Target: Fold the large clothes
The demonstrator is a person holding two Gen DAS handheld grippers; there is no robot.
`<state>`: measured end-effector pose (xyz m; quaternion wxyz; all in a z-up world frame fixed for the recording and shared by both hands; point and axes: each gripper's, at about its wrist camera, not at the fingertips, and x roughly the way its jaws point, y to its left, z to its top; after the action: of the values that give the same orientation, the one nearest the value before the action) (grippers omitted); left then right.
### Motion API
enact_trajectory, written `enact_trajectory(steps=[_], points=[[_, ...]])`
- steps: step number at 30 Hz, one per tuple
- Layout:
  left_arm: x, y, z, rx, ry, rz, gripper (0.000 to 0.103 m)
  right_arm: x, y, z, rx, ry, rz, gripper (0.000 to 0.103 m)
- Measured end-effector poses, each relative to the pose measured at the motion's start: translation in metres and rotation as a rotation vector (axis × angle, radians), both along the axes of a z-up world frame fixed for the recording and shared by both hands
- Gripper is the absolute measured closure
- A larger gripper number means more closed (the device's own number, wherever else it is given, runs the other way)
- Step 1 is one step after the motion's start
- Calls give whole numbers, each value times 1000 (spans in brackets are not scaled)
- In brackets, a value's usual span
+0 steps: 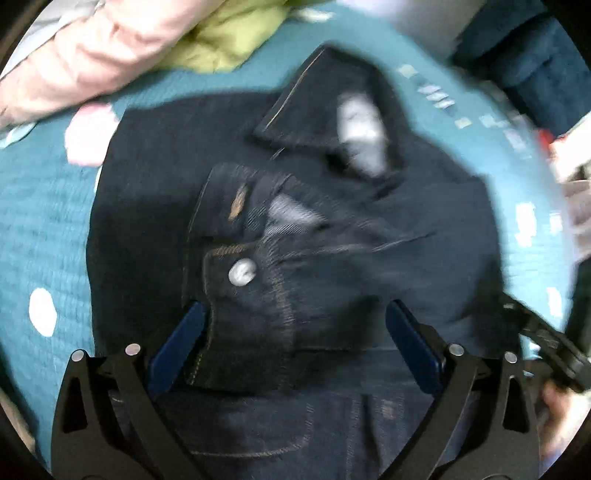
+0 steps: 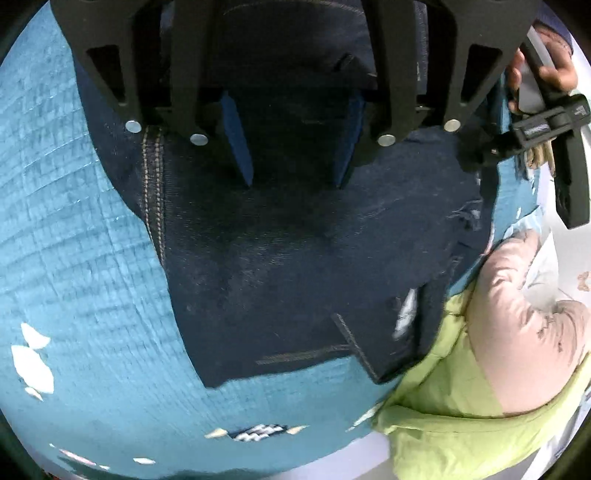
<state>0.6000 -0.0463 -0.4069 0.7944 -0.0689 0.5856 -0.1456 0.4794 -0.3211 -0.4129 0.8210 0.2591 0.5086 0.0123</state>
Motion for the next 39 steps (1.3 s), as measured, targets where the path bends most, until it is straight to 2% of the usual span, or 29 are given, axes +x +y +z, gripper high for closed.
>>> enact_trajectory(steps=[2, 4, 6, 8, 10, 14, 16, 17, 21, 25, 30, 34, 36, 37, 38, 39], points=[[7, 19, 26, -25, -70, 20, 5, 1, -8, 19, 6, -46, -3, 55], [22, 43, 43, 8, -111, 80, 5, 10, -18, 36, -20, -65, -9, 51], [45, 66, 46, 63, -85, 146, 5, 24, -30, 42, -43, -49, -27, 46], [72, 85, 45, 116, -75, 211, 5, 42, -42, 41, -63, -19, -35, 45], [92, 94, 39, 145, -55, 226, 5, 56, -52, 36, -112, 13, -43, 45], [119, 103, 5, 136, 60, 252, 5, 83, -65, 23, -189, 83, -60, 45], [128, 105, -11, 112, 106, 267, 5, 92, -74, 14, -160, 116, -67, 45], [132, 103, -18, 115, 121, 266, 5, 97, -79, 8, -150, 136, -81, 45], [140, 96, -33, 209, 122, 211, 5, 114, -90, -1, -150, 160, -97, 45], [144, 89, -38, 202, 119, 175, 6, 127, -94, -9, -144, 203, -90, 45], [150, 75, -47, 210, 135, 132, 6, 139, -90, -16, -126, 213, -82, 45], [151, 63, -54, 255, 125, 101, 10, 146, -80, -23, -175, 216, -56, 41], [153, 59, -55, 251, 122, 114, 14, 146, -71, -23, -236, 196, -20, 49], [154, 57, -54, 244, 117, 113, 22, 145, -68, -21, -252, 188, -15, 54], [154, 51, -52, 245, 107, 108, 33, 143, -68, -20, -265, 180, -19, 64], [153, 47, -48, 257, 96, 95, 37, 141, -69, -17, -280, 170, -25, 79]])
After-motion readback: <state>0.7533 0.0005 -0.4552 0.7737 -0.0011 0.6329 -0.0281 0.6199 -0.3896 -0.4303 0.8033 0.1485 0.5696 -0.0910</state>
